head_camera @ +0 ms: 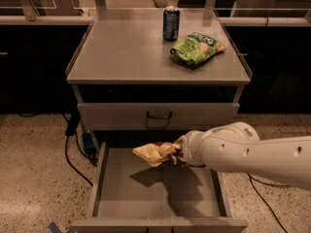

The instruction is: Pick brown chip bag from middle drawer and place on counter

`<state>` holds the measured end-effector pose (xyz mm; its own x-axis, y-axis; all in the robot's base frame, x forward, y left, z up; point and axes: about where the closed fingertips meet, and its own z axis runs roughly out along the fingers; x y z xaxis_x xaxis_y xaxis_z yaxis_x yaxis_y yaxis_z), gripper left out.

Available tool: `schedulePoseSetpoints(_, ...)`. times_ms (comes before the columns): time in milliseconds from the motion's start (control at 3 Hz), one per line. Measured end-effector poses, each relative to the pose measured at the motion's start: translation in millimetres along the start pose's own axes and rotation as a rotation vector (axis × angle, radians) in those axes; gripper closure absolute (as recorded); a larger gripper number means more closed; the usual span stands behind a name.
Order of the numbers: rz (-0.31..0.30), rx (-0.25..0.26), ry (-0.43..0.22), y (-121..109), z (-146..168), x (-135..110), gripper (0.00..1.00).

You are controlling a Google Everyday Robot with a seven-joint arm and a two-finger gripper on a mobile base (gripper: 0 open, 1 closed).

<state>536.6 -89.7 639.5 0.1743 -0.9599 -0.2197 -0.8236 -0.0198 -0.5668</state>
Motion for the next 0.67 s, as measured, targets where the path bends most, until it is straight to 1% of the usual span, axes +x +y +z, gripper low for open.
schedulePoseSetpoints(333,-0.08,0.046,0.027,-45.7,-18.1,-1.5,1.0)
schedulePoseSetpoints(667,-0.142,0.084,0.031,-85.5,-35.8,-22.4,1.0)
